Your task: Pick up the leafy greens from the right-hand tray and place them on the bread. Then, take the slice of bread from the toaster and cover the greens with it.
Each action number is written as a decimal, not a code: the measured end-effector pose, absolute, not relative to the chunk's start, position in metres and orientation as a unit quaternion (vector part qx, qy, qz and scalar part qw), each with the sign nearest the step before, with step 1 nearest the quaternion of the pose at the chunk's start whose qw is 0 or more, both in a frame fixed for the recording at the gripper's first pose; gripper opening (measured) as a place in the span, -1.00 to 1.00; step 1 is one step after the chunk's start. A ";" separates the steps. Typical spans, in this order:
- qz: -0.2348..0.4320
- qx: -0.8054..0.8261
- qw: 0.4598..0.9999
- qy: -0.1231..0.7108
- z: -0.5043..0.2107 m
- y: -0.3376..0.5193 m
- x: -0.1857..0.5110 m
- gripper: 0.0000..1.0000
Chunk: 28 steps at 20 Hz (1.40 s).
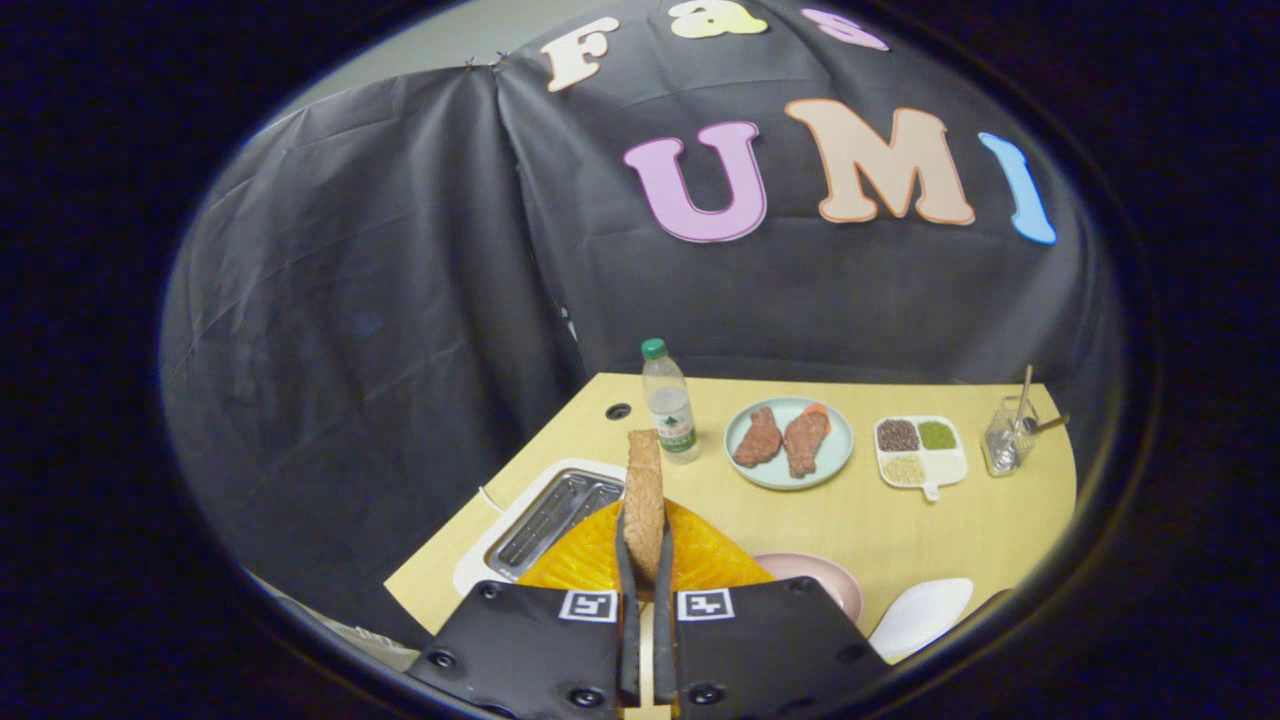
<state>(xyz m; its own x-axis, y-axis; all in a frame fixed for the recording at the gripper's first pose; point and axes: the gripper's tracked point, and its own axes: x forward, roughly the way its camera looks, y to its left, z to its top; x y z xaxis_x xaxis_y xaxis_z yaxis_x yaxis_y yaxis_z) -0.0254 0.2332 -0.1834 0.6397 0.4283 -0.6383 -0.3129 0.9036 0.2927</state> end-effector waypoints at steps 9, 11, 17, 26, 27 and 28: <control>0.187 0.115 0.883 0.416 -0.254 0.193 -0.051 -0.84; 0.175 0.127 0.878 0.426 -0.267 0.182 -0.055 -0.84; 0.141 0.148 0.870 0.448 -0.299 0.154 -0.063 -0.85; 0.103 0.139 0.862 0.477 -0.346 0.108 -0.075 -0.70; 0.099 0.137 0.861 0.480 -0.349 0.104 -0.076 -0.66; 0.096 0.133 0.860 0.483 -0.350 0.100 -0.078 -0.50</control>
<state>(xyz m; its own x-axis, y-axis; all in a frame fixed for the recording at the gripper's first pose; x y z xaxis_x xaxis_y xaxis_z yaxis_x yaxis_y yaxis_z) -0.0781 0.1003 -0.3501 0.5153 0.2940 -0.8050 -0.0375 0.9461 0.3216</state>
